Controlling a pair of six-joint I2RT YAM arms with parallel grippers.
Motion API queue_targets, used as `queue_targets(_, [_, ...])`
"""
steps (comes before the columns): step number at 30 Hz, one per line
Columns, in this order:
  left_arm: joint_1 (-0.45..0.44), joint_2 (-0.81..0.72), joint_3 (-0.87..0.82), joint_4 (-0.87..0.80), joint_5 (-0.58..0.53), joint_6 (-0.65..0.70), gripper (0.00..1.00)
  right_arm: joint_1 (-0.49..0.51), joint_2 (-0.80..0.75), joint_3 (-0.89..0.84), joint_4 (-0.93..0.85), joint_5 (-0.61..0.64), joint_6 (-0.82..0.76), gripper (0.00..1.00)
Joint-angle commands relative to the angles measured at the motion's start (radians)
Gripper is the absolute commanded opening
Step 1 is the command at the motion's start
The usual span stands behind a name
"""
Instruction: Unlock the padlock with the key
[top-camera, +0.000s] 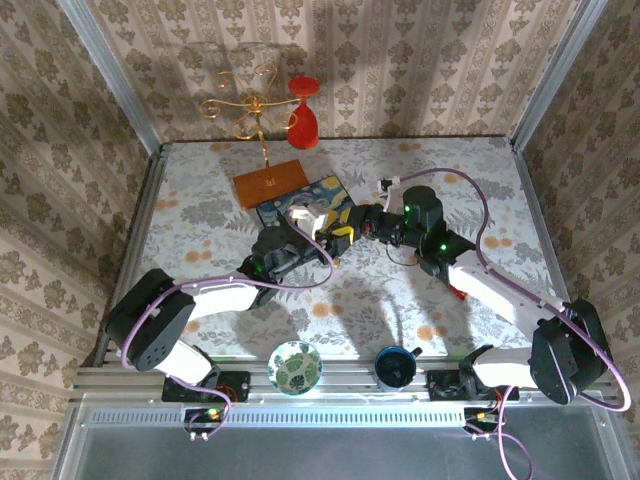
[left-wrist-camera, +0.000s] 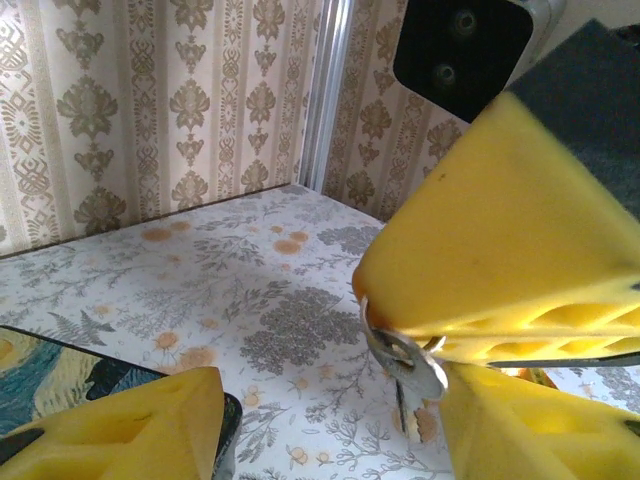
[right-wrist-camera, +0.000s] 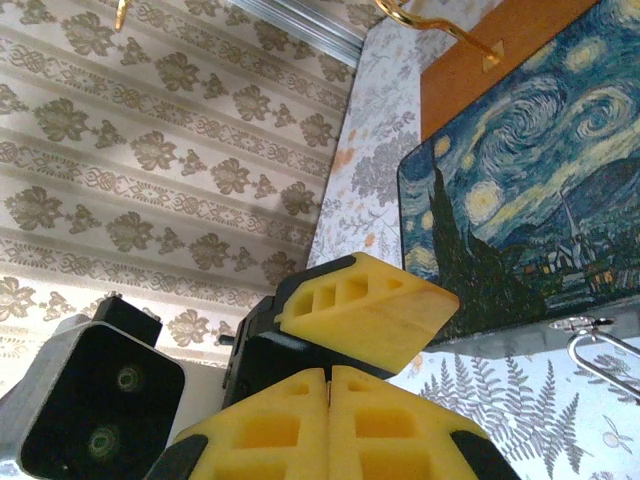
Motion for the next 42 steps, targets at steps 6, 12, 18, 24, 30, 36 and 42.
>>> queue_targets(6, [-0.010, 0.022, 0.044, 0.016, -0.032, 0.049, 0.47, 0.014, -0.027, -0.013, 0.013, -0.009, 0.012, 0.00])
queue_targets(12, [-0.014, 0.017, 0.042, 0.014, -0.076, 0.088, 0.37, 0.016, -0.027, -0.020, -0.001, -0.007, 0.011, 0.00])
queue_targets(18, [-0.015, -0.015, 0.025, -0.007, -0.143, 0.143, 0.07, 0.016, -0.047, -0.030, -0.033, 0.015, -0.005, 0.00])
queue_targets(24, [-0.015, -0.061, 0.012, -0.069, -0.167, 0.228, 0.00, 0.016, -0.070, -0.012, -0.095, 0.042, -0.040, 0.00])
queue_targets(30, [-0.003, -0.127, 0.003, -0.166, -0.101, 0.347, 0.00, 0.015, -0.090, 0.009, -0.169, 0.055, -0.077, 0.02])
queue_targets(36, [0.091, -0.232, 0.067, -0.512, 0.193, 0.334, 0.00, 0.008, -0.124, 0.090, -0.345, 0.067, -0.206, 0.33])
queue_targets(42, [0.113, -0.341, 0.145, -0.892, 0.344, 0.437, 0.00, 0.002, -0.127, 0.209, -0.509, 0.031, -0.385, 0.44])
